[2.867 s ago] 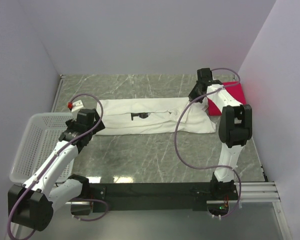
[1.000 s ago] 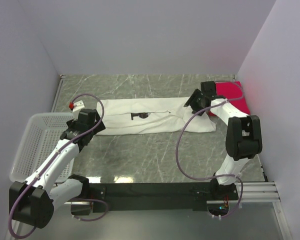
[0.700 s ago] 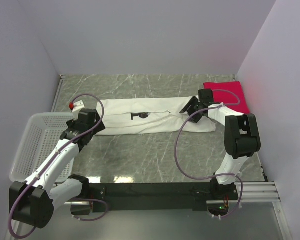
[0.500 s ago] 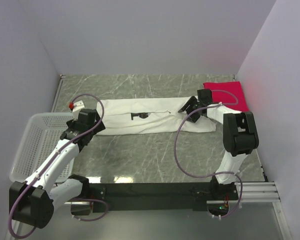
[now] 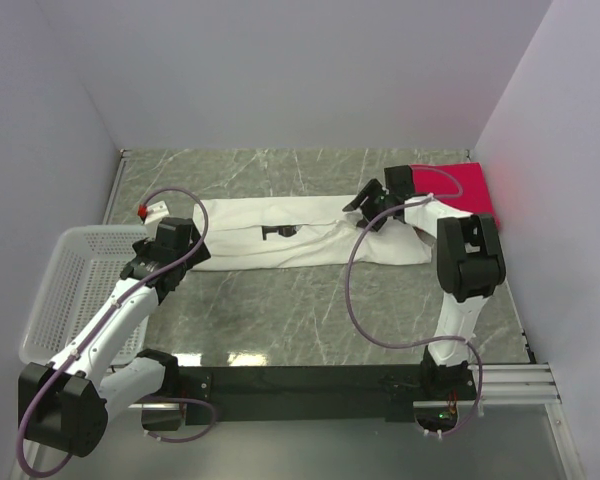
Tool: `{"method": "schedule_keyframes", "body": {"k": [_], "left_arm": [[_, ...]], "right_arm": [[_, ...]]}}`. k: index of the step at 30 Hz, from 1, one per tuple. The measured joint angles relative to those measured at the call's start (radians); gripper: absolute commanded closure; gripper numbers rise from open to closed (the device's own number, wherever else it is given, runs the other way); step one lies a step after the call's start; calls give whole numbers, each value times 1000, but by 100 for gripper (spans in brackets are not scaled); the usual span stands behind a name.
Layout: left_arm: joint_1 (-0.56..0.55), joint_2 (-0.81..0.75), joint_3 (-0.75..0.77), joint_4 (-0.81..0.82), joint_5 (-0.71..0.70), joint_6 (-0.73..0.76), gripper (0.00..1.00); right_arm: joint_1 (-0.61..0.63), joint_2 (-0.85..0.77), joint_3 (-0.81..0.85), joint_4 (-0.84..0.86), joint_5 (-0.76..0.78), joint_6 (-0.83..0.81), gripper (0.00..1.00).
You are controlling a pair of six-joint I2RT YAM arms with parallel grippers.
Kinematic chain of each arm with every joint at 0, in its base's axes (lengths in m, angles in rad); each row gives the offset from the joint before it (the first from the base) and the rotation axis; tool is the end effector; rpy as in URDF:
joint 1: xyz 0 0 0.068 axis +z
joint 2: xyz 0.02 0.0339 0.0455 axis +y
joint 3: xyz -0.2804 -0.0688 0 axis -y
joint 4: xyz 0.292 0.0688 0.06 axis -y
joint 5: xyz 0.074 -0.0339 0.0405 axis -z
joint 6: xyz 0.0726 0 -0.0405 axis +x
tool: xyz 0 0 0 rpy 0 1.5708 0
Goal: Fold and stack the t-shirts
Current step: Fold the tshirt
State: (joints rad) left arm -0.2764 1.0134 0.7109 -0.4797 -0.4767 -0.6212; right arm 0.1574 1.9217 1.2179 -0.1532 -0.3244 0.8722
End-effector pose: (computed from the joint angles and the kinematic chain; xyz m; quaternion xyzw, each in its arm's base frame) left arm 0.2655 -0.0407 0.2241 -0.2433 0.8683 0.0344 0.4309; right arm 0.4619 0.0967 0.1256 0.2706 0.8860 0.3015 0.2256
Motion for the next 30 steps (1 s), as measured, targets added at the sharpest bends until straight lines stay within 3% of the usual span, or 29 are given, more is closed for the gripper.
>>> {"method": "schedule_keyframes", "body": {"k": [10,13,15,21,25,30], "left_arm": [[0,7,0,0,5,-3,3],[0,28,1,-4,15,-21,7],[0,60,8,-17,27,-47,14],[0,195,52,-40,106,-161,19],[10,318,103,-37,161,-243,23],[23,440,161,-31,193,-330,31]], "right_arm": [[2,178,356,-23,-29,-28,34],[2,212,432,-50,-32,-81,36],[5,198,424,-65,-32,-120,37],[31,20,236,-106,-23,-243,37],[114,-116,88,-101,-6,-277,37],[214,-156,-5,-60,-10,-261,37]]}}
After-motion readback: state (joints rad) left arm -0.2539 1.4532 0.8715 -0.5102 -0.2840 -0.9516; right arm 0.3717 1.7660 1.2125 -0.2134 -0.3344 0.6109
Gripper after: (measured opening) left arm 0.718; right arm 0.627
